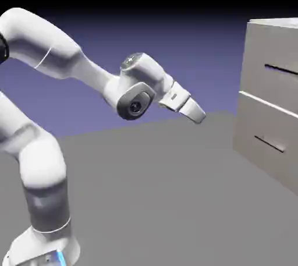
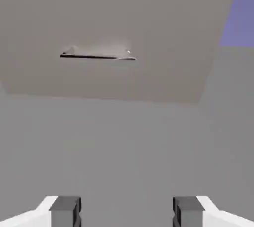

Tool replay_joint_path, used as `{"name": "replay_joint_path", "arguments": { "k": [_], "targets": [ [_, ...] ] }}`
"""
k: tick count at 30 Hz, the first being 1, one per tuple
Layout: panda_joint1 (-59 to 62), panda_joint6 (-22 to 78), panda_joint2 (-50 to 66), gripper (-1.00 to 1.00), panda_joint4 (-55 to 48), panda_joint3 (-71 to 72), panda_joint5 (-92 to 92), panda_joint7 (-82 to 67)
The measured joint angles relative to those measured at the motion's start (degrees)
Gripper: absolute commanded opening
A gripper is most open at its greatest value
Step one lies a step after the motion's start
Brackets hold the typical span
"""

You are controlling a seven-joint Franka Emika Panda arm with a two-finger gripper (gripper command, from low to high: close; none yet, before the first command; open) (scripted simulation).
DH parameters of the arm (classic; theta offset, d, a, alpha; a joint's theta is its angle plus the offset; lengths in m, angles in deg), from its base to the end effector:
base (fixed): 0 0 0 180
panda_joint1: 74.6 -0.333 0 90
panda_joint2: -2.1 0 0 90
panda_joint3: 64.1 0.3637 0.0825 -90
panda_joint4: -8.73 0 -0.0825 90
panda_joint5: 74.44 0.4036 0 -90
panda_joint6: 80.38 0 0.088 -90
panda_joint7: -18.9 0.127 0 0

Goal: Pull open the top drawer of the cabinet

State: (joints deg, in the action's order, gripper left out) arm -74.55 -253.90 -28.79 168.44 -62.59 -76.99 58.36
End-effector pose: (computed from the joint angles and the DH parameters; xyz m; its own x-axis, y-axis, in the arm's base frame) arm 0.4019 0.0139 0.4702 0.5789 -0.5806 0.5725 -0.4123 -0.8142 -0.4089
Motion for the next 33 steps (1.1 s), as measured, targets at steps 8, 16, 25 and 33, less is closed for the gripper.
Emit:
{"name": "replay_joint_path", "arguments": {
  "k": [8, 16, 25, 33],
  "targets": [
    [4.84, 3.19, 11.75, 0.00, -8.53, 10.03, -16.88, -19.93],
    [9.70, 6.38, 23.50, 0.00, -17.07, 20.06, -33.76, -39.87],
    [15.05, 9.97, 36.72, 0.00, -26.67, 31.34, -52.75, -62.29],
    [19.97, 13.16, 48.47, 0.00, -35.20, 41.37, -69.63, -82.23]
  ]
}}
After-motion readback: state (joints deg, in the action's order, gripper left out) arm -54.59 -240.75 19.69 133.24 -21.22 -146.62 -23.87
